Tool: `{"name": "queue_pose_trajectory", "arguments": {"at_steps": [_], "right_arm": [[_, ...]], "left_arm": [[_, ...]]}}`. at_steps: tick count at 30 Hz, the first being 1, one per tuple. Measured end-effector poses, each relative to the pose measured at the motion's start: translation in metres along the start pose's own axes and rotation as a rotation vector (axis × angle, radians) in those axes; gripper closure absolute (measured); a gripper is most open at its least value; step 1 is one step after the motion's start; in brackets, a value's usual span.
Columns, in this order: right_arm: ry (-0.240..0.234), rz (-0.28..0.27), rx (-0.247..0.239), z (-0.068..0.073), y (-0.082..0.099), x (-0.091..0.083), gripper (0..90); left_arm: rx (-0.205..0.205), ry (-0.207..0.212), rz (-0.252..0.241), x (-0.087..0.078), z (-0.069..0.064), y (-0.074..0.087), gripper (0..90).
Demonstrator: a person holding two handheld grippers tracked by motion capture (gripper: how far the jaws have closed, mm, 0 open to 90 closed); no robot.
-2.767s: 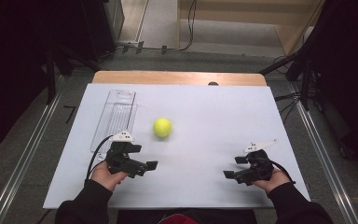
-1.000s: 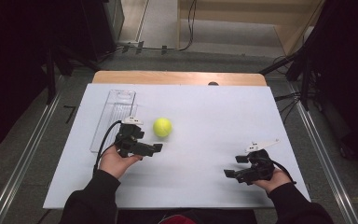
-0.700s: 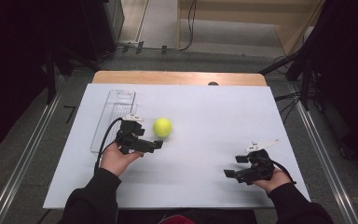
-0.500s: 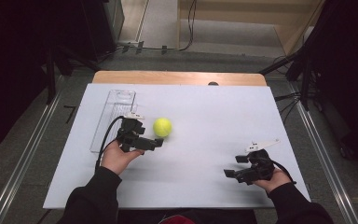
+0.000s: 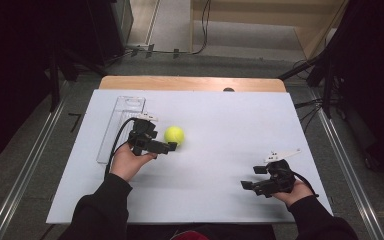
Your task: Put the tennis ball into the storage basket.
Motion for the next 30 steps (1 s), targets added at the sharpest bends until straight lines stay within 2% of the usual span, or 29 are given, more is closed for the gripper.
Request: {"name": "queue_pose_trajectory", "arguments": {"at_steps": [3,12,30], "right_arm": [[-0.001,-0.002,-0.001,0.0,0.0,0.0,16.0],[-0.003,-0.002,-0.003,0.0,0.0,0.0,16.0],[-0.01,0.001,-0.006,0.001,0.0,0.001,16.0]], "left_arm": [[-0.015,0.008,-0.01,0.0,0.001,-0.003,6.4],[-0.017,-0.02,-0.004,0.002,0.004,-0.015,6.4],[-0.003,-0.059,0.004,0.012,0.01,-0.042,6.5]]}}
Point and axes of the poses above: each handheld gripper's, and its own axes: x roughly forward along the jaws, y roughly out of its underside, z roughly to its left, the point moved 5 cm from there along x, roughly forward along the jaws, and after that the axes turned 15 degrees about z, right-handed, at the moved point
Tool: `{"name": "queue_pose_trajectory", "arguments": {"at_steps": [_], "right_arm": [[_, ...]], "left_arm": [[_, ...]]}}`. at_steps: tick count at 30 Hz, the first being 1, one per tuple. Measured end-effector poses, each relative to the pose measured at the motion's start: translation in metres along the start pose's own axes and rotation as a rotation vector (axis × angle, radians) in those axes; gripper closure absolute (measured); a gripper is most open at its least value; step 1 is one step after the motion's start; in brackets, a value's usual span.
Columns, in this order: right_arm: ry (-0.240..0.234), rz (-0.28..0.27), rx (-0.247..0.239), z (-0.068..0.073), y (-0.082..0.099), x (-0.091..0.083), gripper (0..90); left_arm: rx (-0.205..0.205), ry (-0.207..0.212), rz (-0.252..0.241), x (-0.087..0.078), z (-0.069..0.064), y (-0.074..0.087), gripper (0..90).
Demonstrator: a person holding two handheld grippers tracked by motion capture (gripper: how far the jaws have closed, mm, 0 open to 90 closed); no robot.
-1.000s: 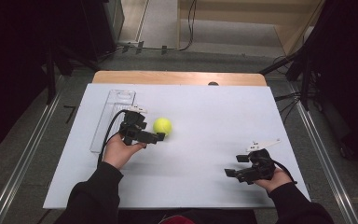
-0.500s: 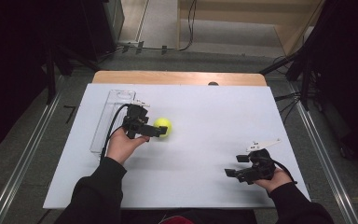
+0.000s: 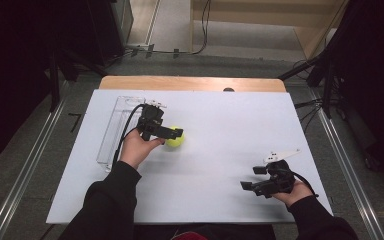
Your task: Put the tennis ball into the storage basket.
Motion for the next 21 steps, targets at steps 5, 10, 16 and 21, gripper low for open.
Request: {"name": "queue_pose_trajectory", "arguments": {"at_steps": [5,10,16,21], "right_arm": [[0.001,0.001,0.0,0.0,0.0,0.0,16.0],[0.0,0.002,-0.001,0.0,0.0,0.0,16.0],[-0.001,0.004,0.001,0.0,0.001,0.0,16.0],[-0.002,0.004,0.004,0.0,0.001,0.0,16.0]], "left_arm": [[0.001,-0.041,-0.024,0.0,0.003,-0.006,13.0],[0.007,-0.053,-0.015,0.002,0.002,-0.011,13.0],[-0.016,-0.04,-0.024,0.006,0.002,-0.019,13.0],[-0.031,-0.059,-0.024,0.008,0.004,-0.023,13.1]]}}
Point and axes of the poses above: each handheld gripper's, and its own axes: x roughly forward along the jaws, y roughly out of its underside, z roughly to its left, the point moved 5 cm from there along x, roughly forward along the jaws, and after that the axes turned 15 degrees about z, right-handed, at the moved point
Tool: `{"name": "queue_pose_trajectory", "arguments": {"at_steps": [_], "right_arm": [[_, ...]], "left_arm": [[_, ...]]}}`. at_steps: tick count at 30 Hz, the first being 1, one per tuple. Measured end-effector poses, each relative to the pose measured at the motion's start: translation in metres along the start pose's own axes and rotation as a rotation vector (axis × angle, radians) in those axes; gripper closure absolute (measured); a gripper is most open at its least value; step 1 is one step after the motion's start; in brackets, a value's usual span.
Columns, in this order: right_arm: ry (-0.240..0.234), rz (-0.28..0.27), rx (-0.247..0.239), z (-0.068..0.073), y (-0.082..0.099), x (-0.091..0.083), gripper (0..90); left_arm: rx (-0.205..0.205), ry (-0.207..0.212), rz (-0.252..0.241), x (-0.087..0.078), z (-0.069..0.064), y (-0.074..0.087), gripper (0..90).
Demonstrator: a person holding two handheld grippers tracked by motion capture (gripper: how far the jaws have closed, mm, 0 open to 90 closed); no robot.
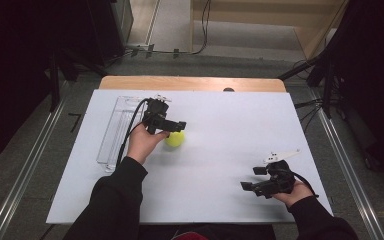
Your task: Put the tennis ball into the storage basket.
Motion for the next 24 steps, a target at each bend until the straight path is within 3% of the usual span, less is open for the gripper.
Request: {"name": "queue_pose_trajectory", "arguments": {"at_steps": [4,8,15,24], "right_arm": [[0.001,-0.001,0.0,0.0,0.0,0.0,16.0],[0.001,-0.004,0.0,0.0,0.001,0.0,16.0],[0.0,-0.003,-0.002,0.0,0.001,0.0,16.0],[0.0,-0.003,-0.001,0.0,0.001,0.0,16.0]], "left_arm": [[-0.005,0.007,-0.009,0.003,0.001,-0.001,13.1],[0.009,-0.036,0.007,0.006,0.002,0.002,13.1],[0.012,-0.007,-0.008,0.009,0.001,0.004,13.1],[0.008,-0.015,0.012,0.015,0.002,0.007,13.1]]}}
Point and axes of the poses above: each handheld gripper's, and its own axes: x roughly forward along the jaws, y roughly out of its underside, z roughly to its left, the point moved 5 cm from there along x, roughly forward along the jaws, and after that the axes turned 15 degrees about z, right-handed, at the moved point
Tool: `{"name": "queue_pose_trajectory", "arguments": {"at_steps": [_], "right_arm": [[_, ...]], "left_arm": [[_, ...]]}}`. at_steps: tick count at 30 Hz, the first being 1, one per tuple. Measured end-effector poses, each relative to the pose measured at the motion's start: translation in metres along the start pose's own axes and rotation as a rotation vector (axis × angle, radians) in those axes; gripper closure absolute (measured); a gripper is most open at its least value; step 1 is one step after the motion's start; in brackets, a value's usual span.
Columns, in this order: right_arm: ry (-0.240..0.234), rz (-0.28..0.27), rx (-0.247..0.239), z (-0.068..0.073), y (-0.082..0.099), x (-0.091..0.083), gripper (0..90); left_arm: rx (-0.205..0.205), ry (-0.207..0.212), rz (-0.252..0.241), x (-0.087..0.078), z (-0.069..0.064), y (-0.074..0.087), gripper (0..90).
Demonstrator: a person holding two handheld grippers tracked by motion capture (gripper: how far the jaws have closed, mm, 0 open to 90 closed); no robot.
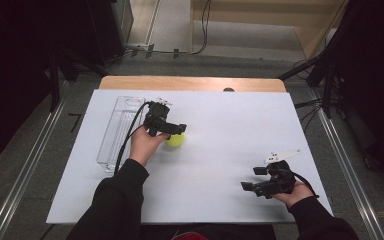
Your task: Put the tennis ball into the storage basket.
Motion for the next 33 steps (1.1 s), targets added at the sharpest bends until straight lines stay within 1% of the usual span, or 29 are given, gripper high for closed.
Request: {"name": "queue_pose_trajectory", "arguments": {"at_steps": [2,4,7,10,13,18,20,25,29,33], "right_arm": [[0.0,-0.001,0.0,0.0,0.0,0.0,16.0],[0.0,-0.001,0.0,0.0,0.0,0.0,16.0],[0.0,-0.002,0.0,0.0,0.0,0.0,16.0],[0.0,-0.002,-0.001,0.0,0.0,0.0,16.0],[-0.001,0.0,-0.001,0.0,0.0,0.0,16.0],[0.0,0.002,-0.004,0.0,0.0,0.0,16.0],[-0.001,0.003,-0.005,0.0,0.0,0.0,16.0],[0.0,0.005,-0.003,0.001,0.0,0.0,16.0],[0.001,0.004,-0.004,0.0,0.0,0.0,16.0],[0.001,0.004,-0.004,0.001,0.0,0.0,16.0]], "left_arm": [[0.0,0.001,0.001,0.001,0.0,0.0,13.1],[-0.006,0.011,-0.003,0.002,0.0,0.002,13.1],[-0.003,0.006,0.003,0.006,0.0,0.004,13.1],[-0.008,0.009,0.005,0.008,0.0,0.005,13.1],[-0.004,0.009,0.011,0.01,0.0,0.006,13.1],[-0.01,0.019,0.023,0.014,-0.001,0.009,13.1],[-0.015,0.024,0.02,0.016,-0.001,0.009,13.1],[-0.01,0.015,0.029,0.02,-0.003,0.011,13.1],[-0.003,0.019,0.039,0.022,-0.004,0.013,13.1],[-0.01,0.028,0.037,0.025,-0.004,0.015,13.1]]}}
Point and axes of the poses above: each handheld gripper's, and its own axes: x roughly forward along the jaws, y roughly out of its underside, z roughly to its left, the point moved 5 cm from there along x, roughly forward along the jaws, and after that the axes turned 15 degrees about z, right-handed, at the moved point
